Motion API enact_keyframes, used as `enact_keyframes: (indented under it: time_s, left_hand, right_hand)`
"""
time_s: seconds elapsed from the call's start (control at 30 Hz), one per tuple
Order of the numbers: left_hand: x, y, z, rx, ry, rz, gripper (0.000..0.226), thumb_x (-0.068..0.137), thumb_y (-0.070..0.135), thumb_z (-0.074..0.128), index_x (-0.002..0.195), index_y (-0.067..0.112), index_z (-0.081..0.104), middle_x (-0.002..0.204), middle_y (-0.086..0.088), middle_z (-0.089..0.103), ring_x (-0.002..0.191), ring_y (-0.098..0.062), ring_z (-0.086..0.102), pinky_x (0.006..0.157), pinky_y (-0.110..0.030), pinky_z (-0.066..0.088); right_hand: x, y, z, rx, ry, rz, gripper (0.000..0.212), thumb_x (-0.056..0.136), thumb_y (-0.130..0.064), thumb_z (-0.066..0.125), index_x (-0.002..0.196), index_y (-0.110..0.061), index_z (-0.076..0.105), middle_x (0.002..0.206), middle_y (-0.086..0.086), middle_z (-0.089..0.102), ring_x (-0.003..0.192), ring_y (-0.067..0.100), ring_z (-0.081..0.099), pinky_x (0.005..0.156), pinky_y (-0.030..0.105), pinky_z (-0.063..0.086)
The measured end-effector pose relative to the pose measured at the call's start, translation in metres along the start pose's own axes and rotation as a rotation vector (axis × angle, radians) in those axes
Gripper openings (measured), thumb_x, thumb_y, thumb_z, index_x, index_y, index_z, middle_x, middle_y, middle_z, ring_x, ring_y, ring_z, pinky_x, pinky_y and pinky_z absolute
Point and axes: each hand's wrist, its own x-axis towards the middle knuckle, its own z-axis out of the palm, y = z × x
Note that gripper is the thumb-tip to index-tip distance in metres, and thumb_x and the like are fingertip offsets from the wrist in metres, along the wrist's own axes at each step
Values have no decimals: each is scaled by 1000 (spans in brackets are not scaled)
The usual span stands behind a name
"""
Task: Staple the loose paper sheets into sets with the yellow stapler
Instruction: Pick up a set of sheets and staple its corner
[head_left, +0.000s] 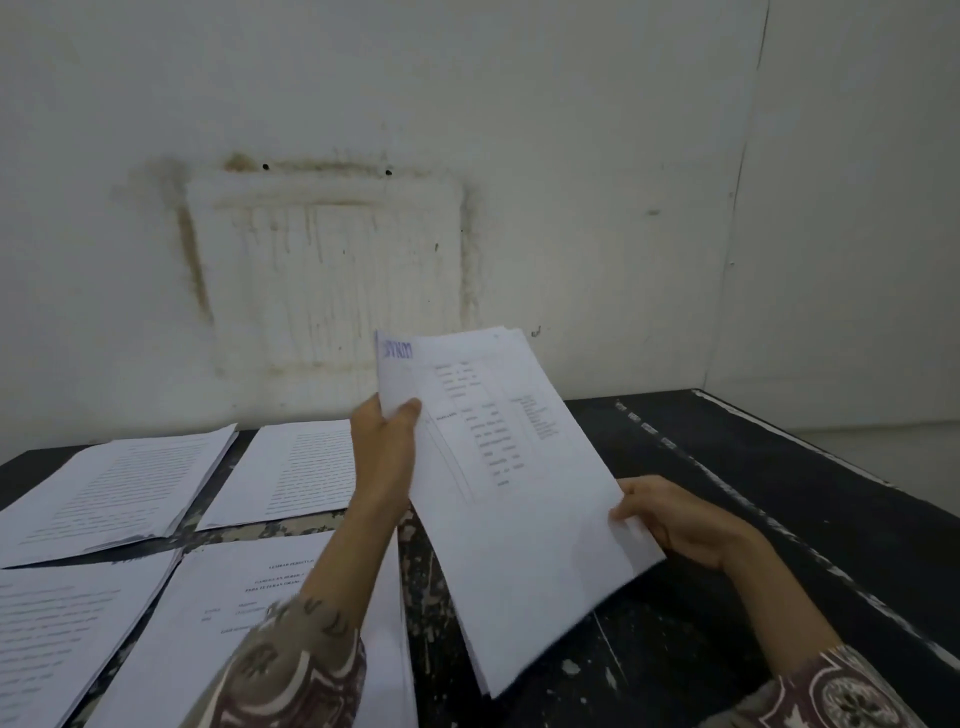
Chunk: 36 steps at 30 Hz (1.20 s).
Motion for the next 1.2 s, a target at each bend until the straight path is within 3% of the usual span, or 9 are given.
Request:
enact_keyframes:
  time_s: [0.13,0.27,0.33,0.4,0.5,0.6,0.73,1.03,1.2]
  left_hand:
    - [20,3,11,-27,30,-45,18,91,3,49,105,9,58,84,-2,61,69,-15,58,57,-25,47]
    - [34,-16,29,-101,29,-166,28,90,4,52,117,4,55,105,-10,62,80,-22,60,67,-29,50]
    - [35,-31,39,-95,-12,-273,31,89,4,54,119,1,52,114,-14,61,92,-27,60,76,-35,51]
    - [31,-46,49,-48,-122,-376,30,89,2,53,117,-5,49,114,-20,60,92,-31,61,72,-37,54]
    - [12,-59,67,104,-335,-457,15,90,-1,49,105,-5,51,91,-21,64,69,-28,65,50,-30,56]
    - [4,-74,88,228,-440,-439,12,91,-2,47,101,-4,52,78,-16,64,53,-20,66,44,-24,53]
    - [12,-88,116,202,-436,-409,2,89,-3,52,90,-1,51,69,-16,62,44,-15,64,42,-22,51]
    - [30,-119,169,337,-421,-289,13,84,-6,55,77,4,49,52,-9,57,40,-12,56,37,-20,44]
    - [33,-135,183,411,-439,-304,12,85,-4,55,82,4,46,75,-19,56,24,-3,47,29,-12,32]
  right_hand:
    - [-6,-2,-11,23,-11,-21,29,93,-3,45,118,-9,56,110,11,62,90,25,60,53,29,54]
    - [-1,-3,-26,35,183,-78,26,94,1,42,115,-2,57,86,10,64,63,17,55,40,22,42]
    - [1,-2,-38,42,262,-78,26,93,1,42,114,-1,57,81,7,62,63,16,52,40,21,39]
    - [3,-2,-50,54,327,-72,24,93,2,42,112,-2,56,84,7,60,66,16,52,42,21,40]
    - [9,-2,-68,65,451,-64,20,94,4,39,99,-3,57,84,9,58,68,18,49,48,25,40]
    - [21,-1,-84,78,582,-55,18,93,8,36,94,2,53,78,11,55,64,20,46,51,28,35]
    - [39,5,-104,48,675,-2,20,91,10,34,89,4,53,79,14,54,60,20,45,47,27,33]
    - [80,37,-142,-129,822,85,21,86,10,36,79,4,55,73,17,53,62,23,44,53,29,33]
    - [98,50,-147,-320,838,123,26,83,9,35,63,-5,40,78,15,47,64,22,42,54,31,29]
